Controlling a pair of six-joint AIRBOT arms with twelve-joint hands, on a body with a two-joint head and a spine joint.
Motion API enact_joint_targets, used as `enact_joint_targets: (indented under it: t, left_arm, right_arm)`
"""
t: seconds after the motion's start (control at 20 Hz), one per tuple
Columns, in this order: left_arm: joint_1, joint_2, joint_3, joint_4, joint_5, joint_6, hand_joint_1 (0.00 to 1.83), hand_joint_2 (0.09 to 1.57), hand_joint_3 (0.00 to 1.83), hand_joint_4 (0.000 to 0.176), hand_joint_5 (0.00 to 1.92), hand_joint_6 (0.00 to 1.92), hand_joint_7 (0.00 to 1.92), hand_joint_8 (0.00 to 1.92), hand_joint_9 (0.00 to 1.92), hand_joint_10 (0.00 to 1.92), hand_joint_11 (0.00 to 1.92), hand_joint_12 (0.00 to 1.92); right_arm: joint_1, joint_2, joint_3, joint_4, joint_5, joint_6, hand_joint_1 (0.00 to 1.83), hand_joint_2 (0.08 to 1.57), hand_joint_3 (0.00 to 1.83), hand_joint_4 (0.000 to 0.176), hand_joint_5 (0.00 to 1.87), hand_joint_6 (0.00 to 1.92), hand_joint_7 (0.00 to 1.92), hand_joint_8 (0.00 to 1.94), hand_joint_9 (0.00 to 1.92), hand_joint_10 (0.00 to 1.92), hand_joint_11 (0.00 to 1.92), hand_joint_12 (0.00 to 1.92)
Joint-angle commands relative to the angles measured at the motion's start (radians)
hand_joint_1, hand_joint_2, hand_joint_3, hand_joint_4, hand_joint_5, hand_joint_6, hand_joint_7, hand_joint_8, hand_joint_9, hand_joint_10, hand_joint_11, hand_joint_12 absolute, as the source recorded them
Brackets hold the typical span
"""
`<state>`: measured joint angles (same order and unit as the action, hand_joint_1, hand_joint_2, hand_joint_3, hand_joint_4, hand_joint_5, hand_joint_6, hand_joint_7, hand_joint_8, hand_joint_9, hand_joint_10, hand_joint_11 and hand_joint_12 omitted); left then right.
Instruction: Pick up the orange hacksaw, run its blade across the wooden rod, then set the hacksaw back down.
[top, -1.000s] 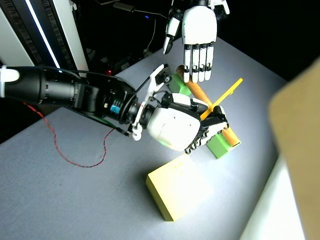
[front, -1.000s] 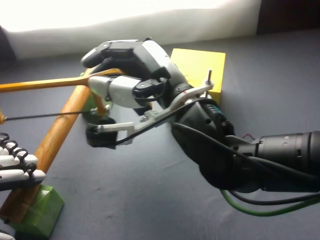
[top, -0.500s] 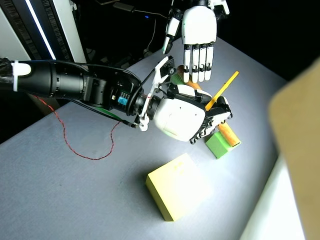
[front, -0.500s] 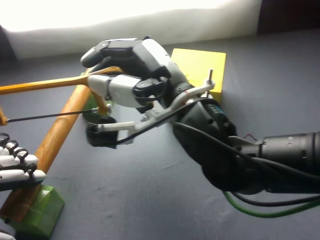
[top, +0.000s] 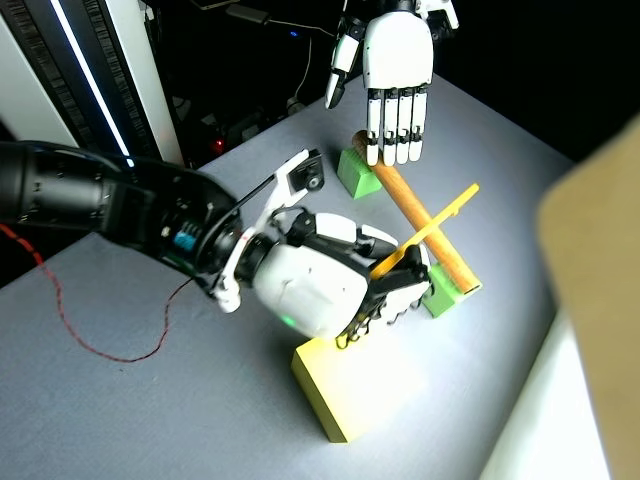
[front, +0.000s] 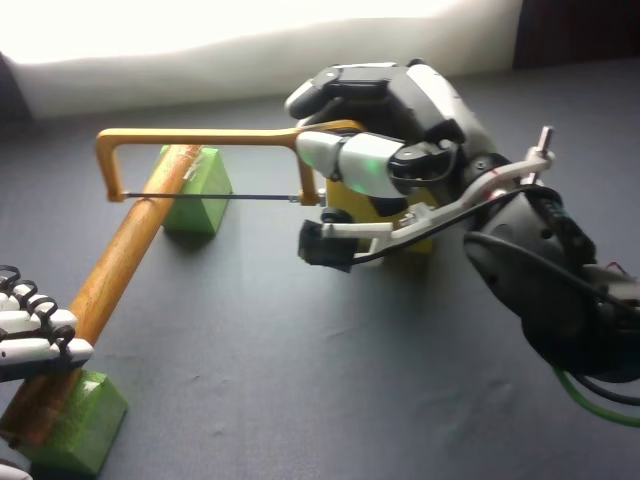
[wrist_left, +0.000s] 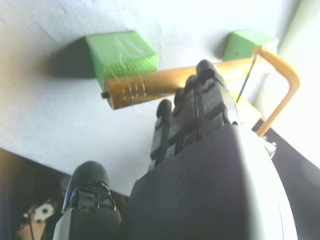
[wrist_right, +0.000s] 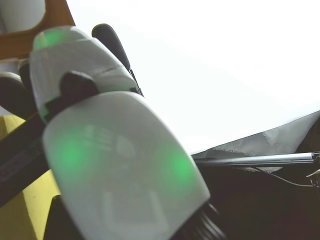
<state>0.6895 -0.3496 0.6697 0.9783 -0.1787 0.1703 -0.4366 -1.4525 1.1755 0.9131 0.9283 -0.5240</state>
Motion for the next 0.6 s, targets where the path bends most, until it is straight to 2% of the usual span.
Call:
enact_joint_targets:
  t: [0.0, 0.15, 0.25, 0.35, 0.45, 0.55]
  left_arm:
    - [-0.009, 0.000, -0.001, -0.008, -0.023, -0.001, 0.01, 1.23, 0.00, 0.000, 0.10, 0.00, 0.07, 0.00, 0.05, 0.00, 0.00, 0.23]
    - [-0.010, -0.001, -0.001, -0.008, -0.023, -0.001, 0.03, 1.22, 0.00, 0.000, 0.10, 0.00, 0.06, 0.00, 0.04, 0.00, 0.00, 0.24]
    - [-0.010, -0.001, 0.000, -0.008, -0.023, -0.001, 0.01, 1.23, 0.00, 0.000, 0.10, 0.00, 0.06, 0.00, 0.04, 0.00, 0.00, 0.21]
    - [-0.010, -0.001, 0.000, -0.008, -0.022, -0.002, 0.00, 1.23, 0.00, 0.000, 0.10, 0.00, 0.07, 0.00, 0.05, 0.00, 0.00, 0.23]
    - [-0.011, -0.002, 0.000, -0.008, -0.020, -0.002, 0.04, 1.22, 0.00, 0.000, 0.11, 0.01, 0.07, 0.00, 0.05, 0.00, 0.00, 0.23]
    - [-0.012, -0.002, 0.000, -0.008, -0.019, -0.002, 0.05, 1.22, 0.00, 0.000, 0.12, 0.01, 0.08, 0.01, 0.06, 0.01, 0.00, 0.23]
  right_arm:
    - [0.007, 0.006, -0.009, -0.073, 0.100, 0.022, 1.38, 1.12, 0.00, 0.000, 0.86, 0.99, 0.98, 0.96, 0.95, 1.25, 0.87, 1.25]
    - [0.022, 0.023, -0.033, -0.072, 0.085, 0.016, 1.37, 1.13, 0.00, 0.000, 0.85, 1.01, 0.96, 0.99, 0.94, 1.27, 0.86, 1.25]
    - [0.044, 0.046, -0.057, -0.073, 0.078, -0.010, 1.38, 1.11, 0.00, 0.000, 0.88, 0.95, 1.03, 0.90, 1.01, 1.21, 0.88, 1.24]
    - [0.073, 0.083, -0.094, -0.073, 0.066, -0.034, 1.38, 1.10, 0.00, 0.000, 0.90, 0.91, 1.05, 0.87, 1.03, 1.19, 0.88, 1.24]
    - [0.098, 0.130, -0.137, -0.073, 0.048, -0.063, 1.38, 1.12, 0.00, 0.000, 0.86, 0.99, 0.98, 0.96, 0.96, 1.25, 0.87, 1.25]
    - [0.113, 0.183, -0.179, -0.073, 0.021, -0.094, 1.38, 1.10, 0.00, 0.000, 0.90, 0.91, 1.03, 0.89, 1.02, 1.20, 0.88, 1.23]
